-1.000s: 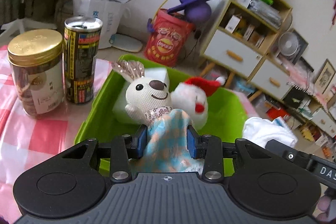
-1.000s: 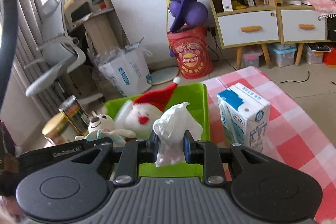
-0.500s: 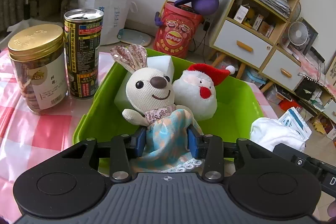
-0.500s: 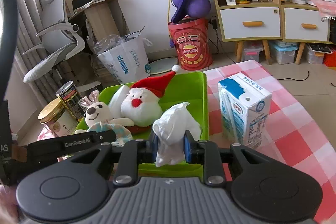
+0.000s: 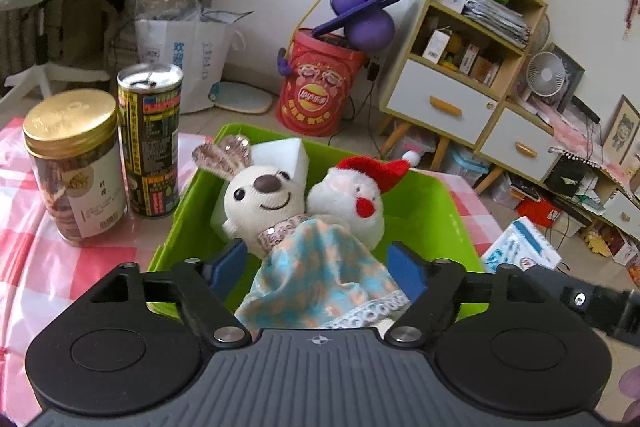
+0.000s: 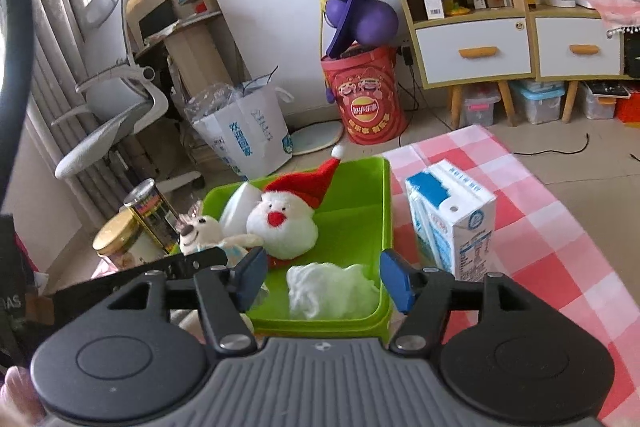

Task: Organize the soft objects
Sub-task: 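Lower the bunny plush and white cloth into the green tray and release both, then withdraw both tools from the tray toward the remaining plushes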

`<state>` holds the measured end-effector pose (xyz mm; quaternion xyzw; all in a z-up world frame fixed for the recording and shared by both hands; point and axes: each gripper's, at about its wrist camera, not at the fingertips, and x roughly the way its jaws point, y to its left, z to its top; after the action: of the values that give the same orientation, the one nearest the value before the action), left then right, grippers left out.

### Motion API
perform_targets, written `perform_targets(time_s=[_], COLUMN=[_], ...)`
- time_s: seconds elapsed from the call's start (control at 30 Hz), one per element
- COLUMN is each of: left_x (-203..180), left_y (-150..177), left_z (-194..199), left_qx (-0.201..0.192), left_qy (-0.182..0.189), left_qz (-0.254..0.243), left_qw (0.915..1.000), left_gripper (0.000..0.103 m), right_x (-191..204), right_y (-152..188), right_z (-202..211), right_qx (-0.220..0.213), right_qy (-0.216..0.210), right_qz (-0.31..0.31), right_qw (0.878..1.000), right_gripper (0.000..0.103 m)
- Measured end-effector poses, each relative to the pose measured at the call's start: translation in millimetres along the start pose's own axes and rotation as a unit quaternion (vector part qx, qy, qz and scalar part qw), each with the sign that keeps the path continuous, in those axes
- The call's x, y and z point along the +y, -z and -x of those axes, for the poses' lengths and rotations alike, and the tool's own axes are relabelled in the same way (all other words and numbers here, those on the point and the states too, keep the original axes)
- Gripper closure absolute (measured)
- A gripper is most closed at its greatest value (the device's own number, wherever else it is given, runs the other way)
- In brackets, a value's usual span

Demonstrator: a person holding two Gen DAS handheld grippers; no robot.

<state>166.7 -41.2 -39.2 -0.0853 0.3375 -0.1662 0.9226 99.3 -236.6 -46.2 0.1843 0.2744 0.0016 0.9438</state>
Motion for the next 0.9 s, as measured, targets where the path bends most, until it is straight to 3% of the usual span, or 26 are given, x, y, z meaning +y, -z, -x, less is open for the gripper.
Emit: perform_targets(time_s=[0.1,0.3,0.57,0.9], left_x=[-5.0,-18.4,-20.2,-2.4], left_y=[-0.8,1.7,10.6,34.2], left_z=[8.7,32.7,88.8,142.4], left_qx=[0.0,0.002,0.002,0.028], left_qy=[0.007,0.008,-0.02,-0.041], left_qz=[-0.004,-0.027,-0.048,-0.023], left_qw=[1.0,0.9996,0.9986,0.9985], left_gripper=[0.022,0.017,0.006,0.005], right_x=[-0.2,3.7,3.4,10.6], right_y=[-4.5,-9.0,-6.1,4.5], right_z=[13.1,37.4,61.6,95.0], right_qx=[-0.011,-0.023,-0.014,0.009], right_qy=[0.0,0.0,0.008,0.01], right_qz=[-0.003,0.008,0.027,0.04], right_qw=[1.0,1.0,1.0,0.999], right_gripper=[0.051,0.051,0.048,0.04])
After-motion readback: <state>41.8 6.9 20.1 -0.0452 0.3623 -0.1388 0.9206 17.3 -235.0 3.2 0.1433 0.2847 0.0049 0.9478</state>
